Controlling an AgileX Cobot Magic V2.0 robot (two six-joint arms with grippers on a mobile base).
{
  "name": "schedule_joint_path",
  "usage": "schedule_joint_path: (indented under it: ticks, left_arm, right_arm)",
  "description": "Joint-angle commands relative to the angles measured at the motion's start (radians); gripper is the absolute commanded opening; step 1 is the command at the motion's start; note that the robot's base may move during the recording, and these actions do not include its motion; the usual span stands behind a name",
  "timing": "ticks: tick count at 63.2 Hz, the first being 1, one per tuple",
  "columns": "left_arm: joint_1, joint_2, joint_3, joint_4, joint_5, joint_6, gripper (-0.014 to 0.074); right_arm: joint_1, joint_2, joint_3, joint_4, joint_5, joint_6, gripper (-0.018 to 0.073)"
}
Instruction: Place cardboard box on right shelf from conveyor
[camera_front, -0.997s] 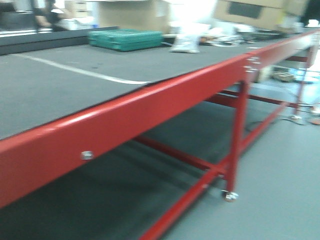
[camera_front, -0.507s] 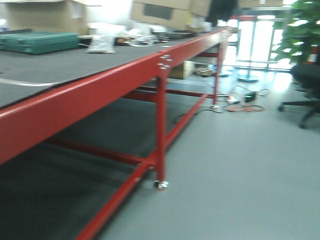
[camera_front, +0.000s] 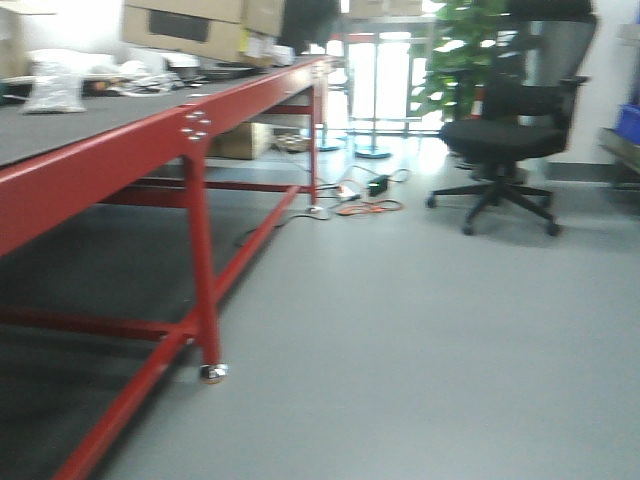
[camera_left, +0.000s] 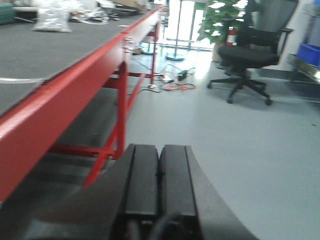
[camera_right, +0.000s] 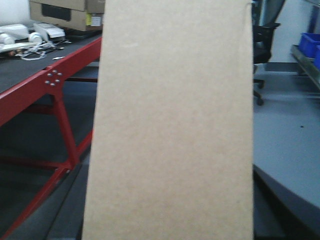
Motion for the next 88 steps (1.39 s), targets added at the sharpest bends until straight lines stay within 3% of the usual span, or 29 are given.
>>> schedule_joint_path:
  ticks: [1, 88]
  left_arm:
    - [-0.008, -0.013, -0.003, -0.005, -0.082, -0.005, -0.0119]
    - [0.018, -0.013, -0.003, -0.005, -0.08, -0.005, -0.0119]
  right_arm:
    - [-0.006, 0.012, -0.028, -0.01, -0.102, -0.009, 0.0203]
    - [-0.006, 0.016, -0.028, -0.01, -0.099, -0.009, 0.0203]
